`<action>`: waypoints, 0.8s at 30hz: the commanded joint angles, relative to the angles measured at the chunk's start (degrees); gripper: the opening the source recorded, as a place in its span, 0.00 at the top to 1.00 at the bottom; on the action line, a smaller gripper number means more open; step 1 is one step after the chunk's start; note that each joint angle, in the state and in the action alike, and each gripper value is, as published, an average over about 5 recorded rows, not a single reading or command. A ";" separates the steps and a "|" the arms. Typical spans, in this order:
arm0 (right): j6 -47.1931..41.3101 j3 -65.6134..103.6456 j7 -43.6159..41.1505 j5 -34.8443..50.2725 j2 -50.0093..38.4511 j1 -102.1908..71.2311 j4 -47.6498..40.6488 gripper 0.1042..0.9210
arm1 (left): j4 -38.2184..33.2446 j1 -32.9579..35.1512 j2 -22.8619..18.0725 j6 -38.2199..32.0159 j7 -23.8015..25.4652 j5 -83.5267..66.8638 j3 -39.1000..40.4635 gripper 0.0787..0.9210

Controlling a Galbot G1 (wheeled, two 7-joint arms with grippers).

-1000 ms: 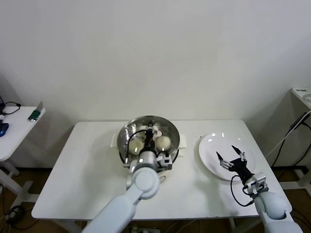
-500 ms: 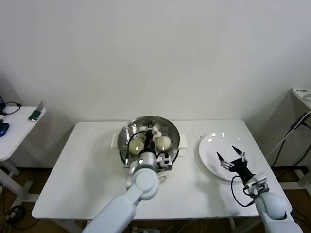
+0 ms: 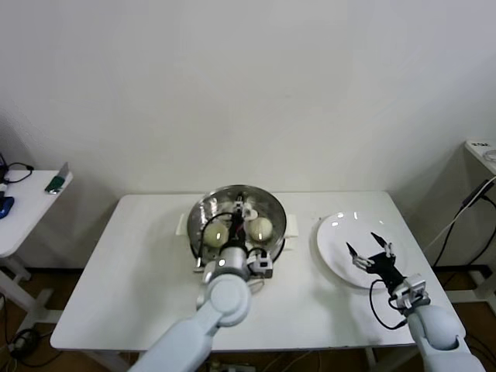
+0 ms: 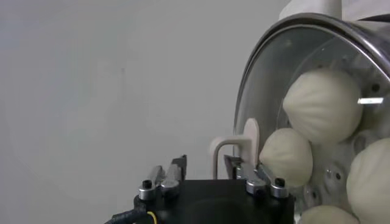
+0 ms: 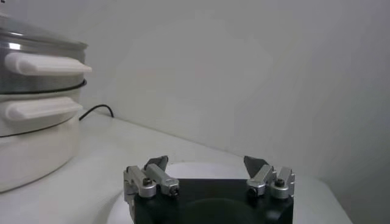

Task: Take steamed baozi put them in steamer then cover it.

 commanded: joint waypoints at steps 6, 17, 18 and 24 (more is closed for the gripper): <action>-5.60 0.47 1.64 -2.35 0.10 0.51 0.99 0.12 | -12.24 5.29 6.49 2.84 0.08 -5.04 -1.56 0.28; -5.74 0.35 2.51 -1.24 0.45 -0.05 3.00 0.12 | -23.27 17.44 10.88 0.45 -6.55 -12.36 -12.26 0.12; -5.42 0.37 2.46 -1.31 0.49 -0.15 3.07 0.12 | -24.16 19.14 11.43 -0.76 -8.68 -15.05 -14.63 0.12; -4.44 0.36 2.27 -1.72 0.86 -0.46 3.91 0.12 | -24.23 27.97 11.95 -17.00 -24.06 -42.24 -29.79 0.12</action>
